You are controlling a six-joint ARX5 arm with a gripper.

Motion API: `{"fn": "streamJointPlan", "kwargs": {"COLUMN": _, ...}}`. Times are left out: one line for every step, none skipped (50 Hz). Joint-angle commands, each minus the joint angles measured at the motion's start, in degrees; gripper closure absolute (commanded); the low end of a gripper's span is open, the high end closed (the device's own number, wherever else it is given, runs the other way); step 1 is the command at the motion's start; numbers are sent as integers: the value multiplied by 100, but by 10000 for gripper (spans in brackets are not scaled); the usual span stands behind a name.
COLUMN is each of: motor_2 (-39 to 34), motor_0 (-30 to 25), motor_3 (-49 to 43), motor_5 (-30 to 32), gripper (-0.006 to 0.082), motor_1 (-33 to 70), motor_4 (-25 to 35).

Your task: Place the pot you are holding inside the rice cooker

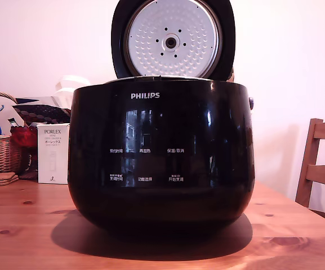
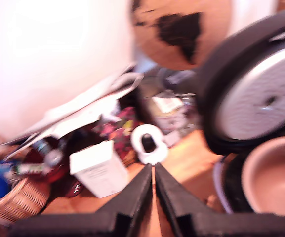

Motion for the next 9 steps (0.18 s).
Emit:
{"fn": "streamJointPlan", "kwargs": {"motor_2": -273, "motor_0": 76, "motor_3": 160, "motor_5": -109, "gripper": 788, "motor_1": -92, "motor_4": 55}}
{"fn": "streamJointPlan", "kwargs": {"motor_2": -332, "motor_0": 92, "motor_3": 184, "motor_5": -109, "gripper": 788, "motor_1": -107, "motor_4": 96}}
{"fn": "streamJointPlan", "kwargs": {"motor_2": -369, "motor_0": 101, "motor_3": 195, "motor_5": -127, "gripper": 788, "motor_1": -120, "motor_4": 127}}
{"fn": "streamJointPlan", "kwargs": {"motor_2": -407, "motor_0": 111, "motor_3": 210, "motor_5": -133, "gripper": 788, "motor_1": -131, "motor_4": 142}}
{"fn": "streamJointPlan", "kwargs": {"motor_2": -420, "motor_0": 111, "motor_3": 216, "motor_5": -133, "gripper": 788, "motor_1": -131, "motor_4": 173}}
{"fn": "streamJointPlan", "kwargs": {"motor_2": -428, "motor_0": 109, "motor_3": 219, "motor_5": -136, "gripper": 788, "motor_1": -131, "motor_4": 181}}
{"fn": "streamJointPlan", "kwargs": {"motor_2": -431, "motor_0": 109, "motor_3": 216, "motor_5": -133, "gripper": 788, "motor_1": -131, "motor_4": 184}}
{"fn": "streamJointPlan", "kwargs": {"motor_2": -431, "motor_0": 107, "motor_3": 216, "motor_5": -133, "gripper": 788, "motor_1": -131, "motor_4": 201}}
{"fn": "streamJointPlan", "kwargs": {"motor_2": -431, "motor_0": 109, "motor_3": 223, "motor_5": -133, "gripper": 788, "motor_1": -129, "motor_4": 214}}
